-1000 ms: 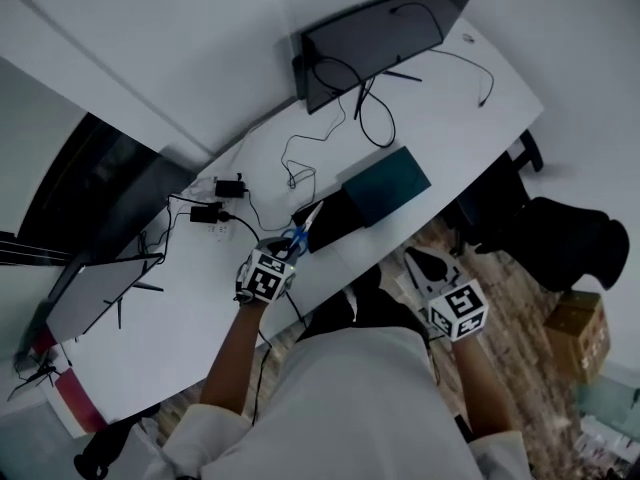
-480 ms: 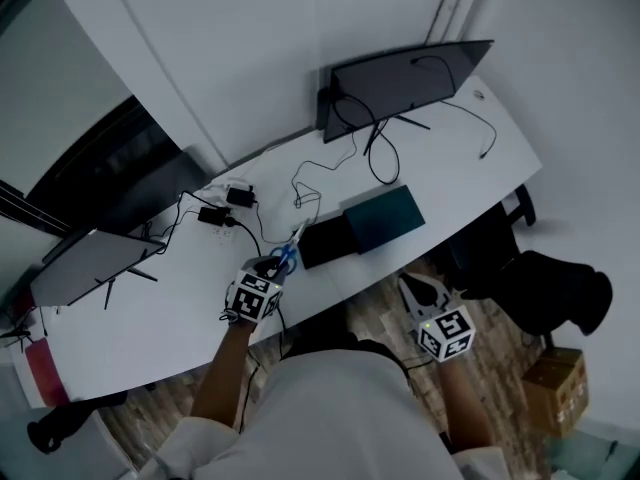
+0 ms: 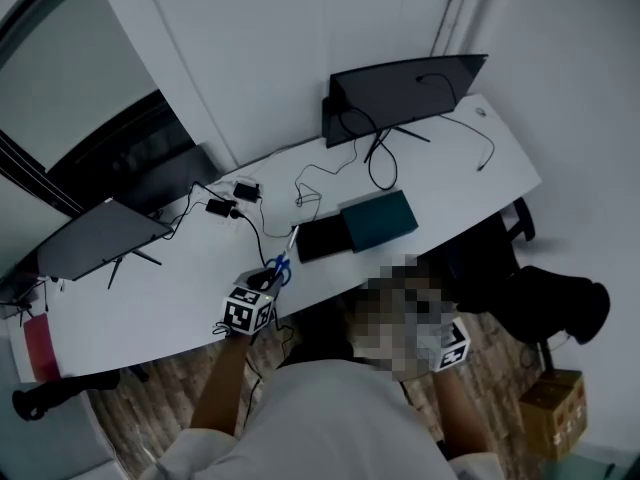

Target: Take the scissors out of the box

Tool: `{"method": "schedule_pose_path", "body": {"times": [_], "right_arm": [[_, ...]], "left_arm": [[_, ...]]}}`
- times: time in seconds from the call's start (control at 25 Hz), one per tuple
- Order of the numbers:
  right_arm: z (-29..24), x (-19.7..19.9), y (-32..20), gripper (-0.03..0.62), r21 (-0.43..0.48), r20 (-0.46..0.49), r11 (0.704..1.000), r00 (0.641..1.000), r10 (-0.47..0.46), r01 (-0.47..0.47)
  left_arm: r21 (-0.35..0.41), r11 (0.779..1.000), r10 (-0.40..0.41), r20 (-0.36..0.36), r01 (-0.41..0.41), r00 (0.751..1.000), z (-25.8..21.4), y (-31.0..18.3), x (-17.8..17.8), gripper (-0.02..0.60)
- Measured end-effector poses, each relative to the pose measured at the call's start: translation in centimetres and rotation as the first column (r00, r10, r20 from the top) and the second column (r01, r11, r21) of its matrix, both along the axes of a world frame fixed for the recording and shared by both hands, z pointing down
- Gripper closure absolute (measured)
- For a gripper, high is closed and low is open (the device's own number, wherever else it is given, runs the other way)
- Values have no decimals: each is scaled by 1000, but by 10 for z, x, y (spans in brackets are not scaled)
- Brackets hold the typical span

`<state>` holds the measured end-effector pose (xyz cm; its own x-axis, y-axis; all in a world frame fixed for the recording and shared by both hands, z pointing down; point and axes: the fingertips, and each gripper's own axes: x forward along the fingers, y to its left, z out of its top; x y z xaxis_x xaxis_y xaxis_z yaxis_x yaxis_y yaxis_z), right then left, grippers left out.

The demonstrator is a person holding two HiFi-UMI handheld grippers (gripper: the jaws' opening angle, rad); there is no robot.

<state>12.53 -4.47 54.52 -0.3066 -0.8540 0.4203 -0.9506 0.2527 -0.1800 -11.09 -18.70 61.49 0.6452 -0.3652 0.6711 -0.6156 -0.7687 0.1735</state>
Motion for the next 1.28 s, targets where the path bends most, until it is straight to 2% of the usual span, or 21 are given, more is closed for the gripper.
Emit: {"method": "schedule_pose_path", "body": {"times": [0.56,0.92,1.28], "right_arm": [[-5,10,55,559,43,107,999,994,-1,-4],[-22,9,51,559,80,88,997,996,2,-9],[-43,-14,37,559,105,51,992,997,58,-63]], "left_arm": [[22,990,-135,-77,137,988,-41,75,-27,476],[35,988,-146,-122,151,982,-62,81,-41,476],[56,992,-101,-139,109,985,-76,63,-69,476]]}}
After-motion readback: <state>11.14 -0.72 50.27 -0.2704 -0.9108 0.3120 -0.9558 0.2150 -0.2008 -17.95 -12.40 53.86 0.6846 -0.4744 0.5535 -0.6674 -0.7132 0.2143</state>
